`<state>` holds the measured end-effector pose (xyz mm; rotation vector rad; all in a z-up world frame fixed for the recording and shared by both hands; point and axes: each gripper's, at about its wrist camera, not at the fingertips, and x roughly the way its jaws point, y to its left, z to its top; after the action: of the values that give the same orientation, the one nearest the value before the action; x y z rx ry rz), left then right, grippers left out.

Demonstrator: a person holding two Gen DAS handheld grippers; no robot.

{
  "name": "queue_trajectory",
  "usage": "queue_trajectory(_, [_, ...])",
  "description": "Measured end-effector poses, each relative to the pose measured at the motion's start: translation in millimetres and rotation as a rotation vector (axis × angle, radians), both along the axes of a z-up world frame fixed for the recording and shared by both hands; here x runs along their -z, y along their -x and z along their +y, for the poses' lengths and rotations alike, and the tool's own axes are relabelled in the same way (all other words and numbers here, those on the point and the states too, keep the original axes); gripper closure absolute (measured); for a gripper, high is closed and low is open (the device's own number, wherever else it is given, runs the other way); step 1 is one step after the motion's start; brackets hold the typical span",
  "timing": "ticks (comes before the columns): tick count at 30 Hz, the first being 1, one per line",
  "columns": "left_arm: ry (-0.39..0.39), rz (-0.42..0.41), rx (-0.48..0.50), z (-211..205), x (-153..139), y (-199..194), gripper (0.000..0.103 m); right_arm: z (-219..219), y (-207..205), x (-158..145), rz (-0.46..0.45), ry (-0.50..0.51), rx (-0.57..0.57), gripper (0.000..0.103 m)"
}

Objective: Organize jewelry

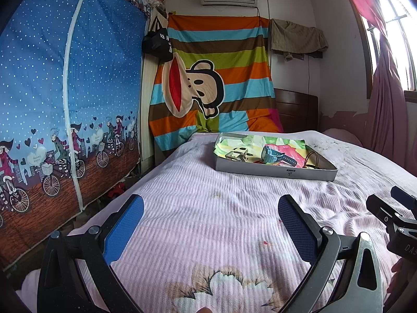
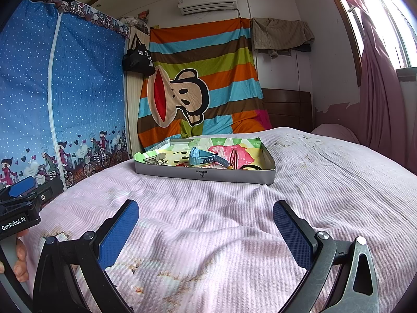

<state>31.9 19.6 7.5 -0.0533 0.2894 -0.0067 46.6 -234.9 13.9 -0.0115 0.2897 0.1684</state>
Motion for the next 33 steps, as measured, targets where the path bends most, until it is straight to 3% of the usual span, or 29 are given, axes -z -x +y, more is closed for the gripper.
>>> queue_trajectory(33, [-0.026,0.006,-0.014,-1.7,5.7,3.0,0.002,0.5,0.2,0.2,0.0,0.0,0.0,0.0])
